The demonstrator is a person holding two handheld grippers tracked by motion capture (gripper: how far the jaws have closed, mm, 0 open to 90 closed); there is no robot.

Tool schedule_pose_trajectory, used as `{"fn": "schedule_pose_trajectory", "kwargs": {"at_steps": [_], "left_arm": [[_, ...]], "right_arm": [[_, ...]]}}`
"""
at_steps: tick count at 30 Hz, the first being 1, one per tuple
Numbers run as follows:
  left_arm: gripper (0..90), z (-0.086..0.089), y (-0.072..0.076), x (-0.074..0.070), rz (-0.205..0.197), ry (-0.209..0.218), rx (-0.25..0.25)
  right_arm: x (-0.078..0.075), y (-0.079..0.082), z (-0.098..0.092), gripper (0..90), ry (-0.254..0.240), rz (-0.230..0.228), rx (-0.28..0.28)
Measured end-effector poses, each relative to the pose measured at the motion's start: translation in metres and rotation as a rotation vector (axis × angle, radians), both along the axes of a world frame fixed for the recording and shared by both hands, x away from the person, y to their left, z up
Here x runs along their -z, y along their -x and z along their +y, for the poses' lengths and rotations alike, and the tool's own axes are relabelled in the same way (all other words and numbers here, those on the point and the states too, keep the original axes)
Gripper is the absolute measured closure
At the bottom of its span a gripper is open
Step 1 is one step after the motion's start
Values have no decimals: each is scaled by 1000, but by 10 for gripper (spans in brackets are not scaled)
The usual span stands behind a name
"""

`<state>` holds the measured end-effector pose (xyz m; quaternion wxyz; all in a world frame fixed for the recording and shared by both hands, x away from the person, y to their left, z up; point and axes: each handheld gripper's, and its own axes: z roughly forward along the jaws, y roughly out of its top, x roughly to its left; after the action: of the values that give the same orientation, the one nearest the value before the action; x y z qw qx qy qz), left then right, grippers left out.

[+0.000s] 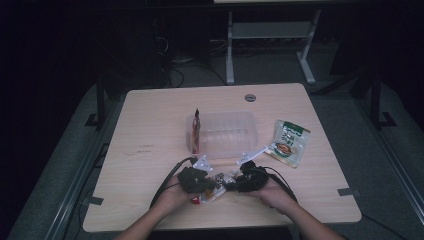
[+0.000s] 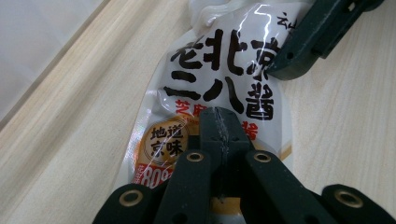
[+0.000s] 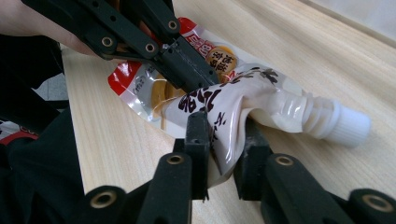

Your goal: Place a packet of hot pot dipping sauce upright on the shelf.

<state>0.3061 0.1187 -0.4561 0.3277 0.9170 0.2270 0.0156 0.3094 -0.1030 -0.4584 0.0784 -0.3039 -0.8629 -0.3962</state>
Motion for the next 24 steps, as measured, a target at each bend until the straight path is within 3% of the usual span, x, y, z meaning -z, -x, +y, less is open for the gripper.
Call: {"fn": "schedule_pose_trajectory", "kwargs": {"at_steps": [1, 6, 10, 15, 18, 24], "left_arm": [[900, 0, 0, 0, -1, -1, 2], [900, -2, 1, 1, -7, 2, 5], [900, -1, 1, 1, -10, -1, 5], [900, 1, 1, -1, -13, 1, 16], [899, 3, 2, -4, -28, 0, 29], [899, 12, 5, -15, -41, 51, 14]], "right_arm": [[0, 0, 0, 784, 4, -8, -3], [1, -7, -5, 638, -45, 81, 19], [2, -11, -1, 693, -38, 103, 33], [1, -9, 2, 818, -13, 72, 32], [-2, -6, 3, 863, -4, 22, 9], [-13, 0, -2, 881, -58, -32, -34]]}}
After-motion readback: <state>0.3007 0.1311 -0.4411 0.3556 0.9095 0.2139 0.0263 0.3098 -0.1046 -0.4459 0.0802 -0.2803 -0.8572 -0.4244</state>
